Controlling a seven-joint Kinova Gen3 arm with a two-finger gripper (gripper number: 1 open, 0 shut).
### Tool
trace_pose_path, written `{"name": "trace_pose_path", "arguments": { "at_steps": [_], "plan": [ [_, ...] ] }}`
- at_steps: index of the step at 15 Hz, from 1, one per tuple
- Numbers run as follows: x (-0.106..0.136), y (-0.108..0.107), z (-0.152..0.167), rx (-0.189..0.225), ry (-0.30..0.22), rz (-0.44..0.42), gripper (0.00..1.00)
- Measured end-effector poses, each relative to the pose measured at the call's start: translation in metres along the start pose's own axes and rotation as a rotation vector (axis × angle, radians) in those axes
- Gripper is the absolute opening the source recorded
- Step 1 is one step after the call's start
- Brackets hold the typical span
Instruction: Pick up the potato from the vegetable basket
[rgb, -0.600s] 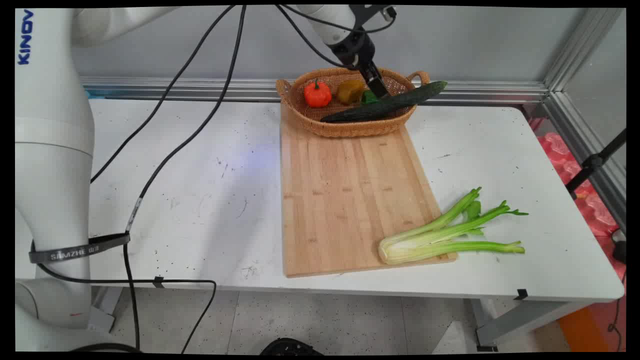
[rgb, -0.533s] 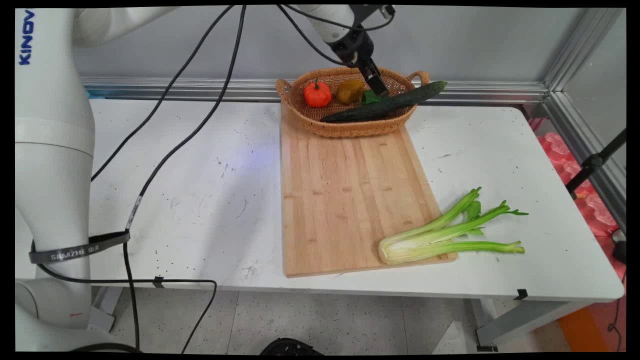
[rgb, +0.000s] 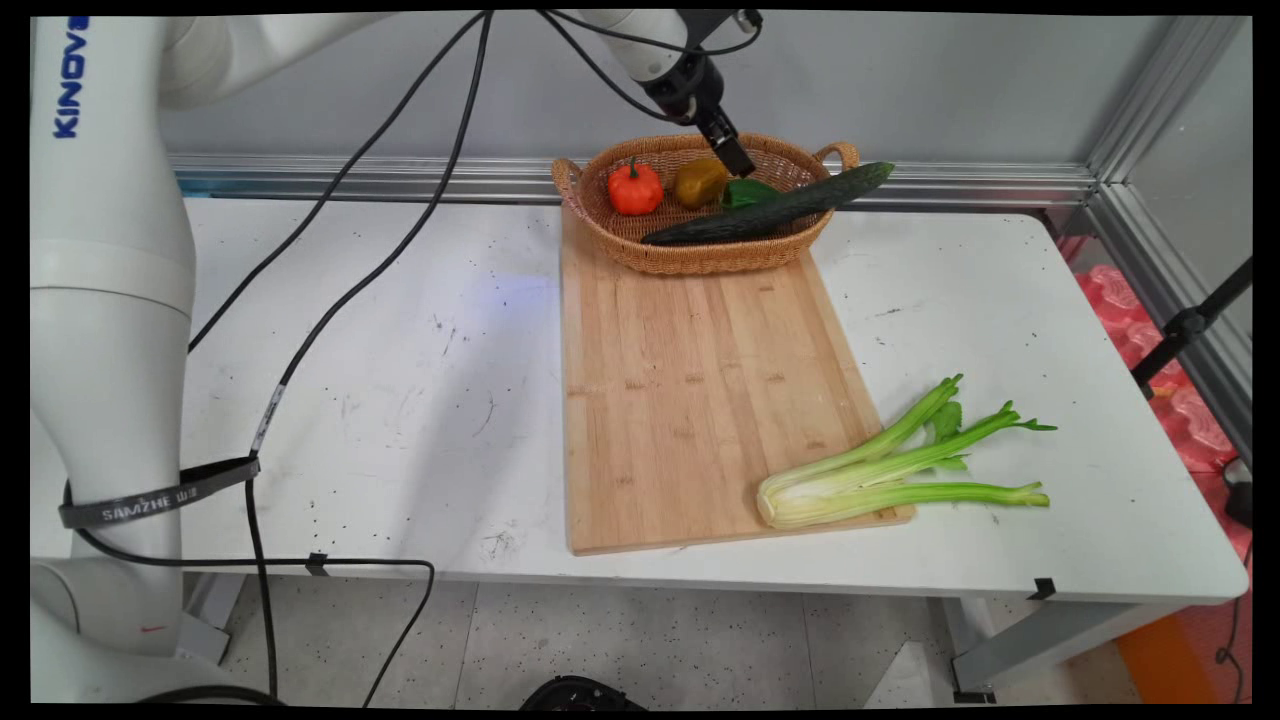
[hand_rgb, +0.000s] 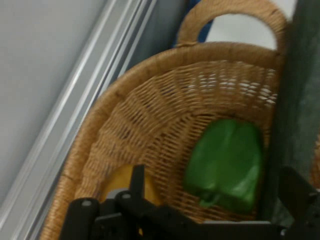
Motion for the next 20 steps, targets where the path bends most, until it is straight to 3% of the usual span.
{"name": "trace_pose_path", "arguments": {
  "at_steps": [13,20],
  "plan": [
    [-0.034,-0.021,0.049,0.108,-0.017,-0.209,1.0],
    [-0.048,-0.021,0.061,0.138,-0.044,-0.316,1.0]
  ]
}}
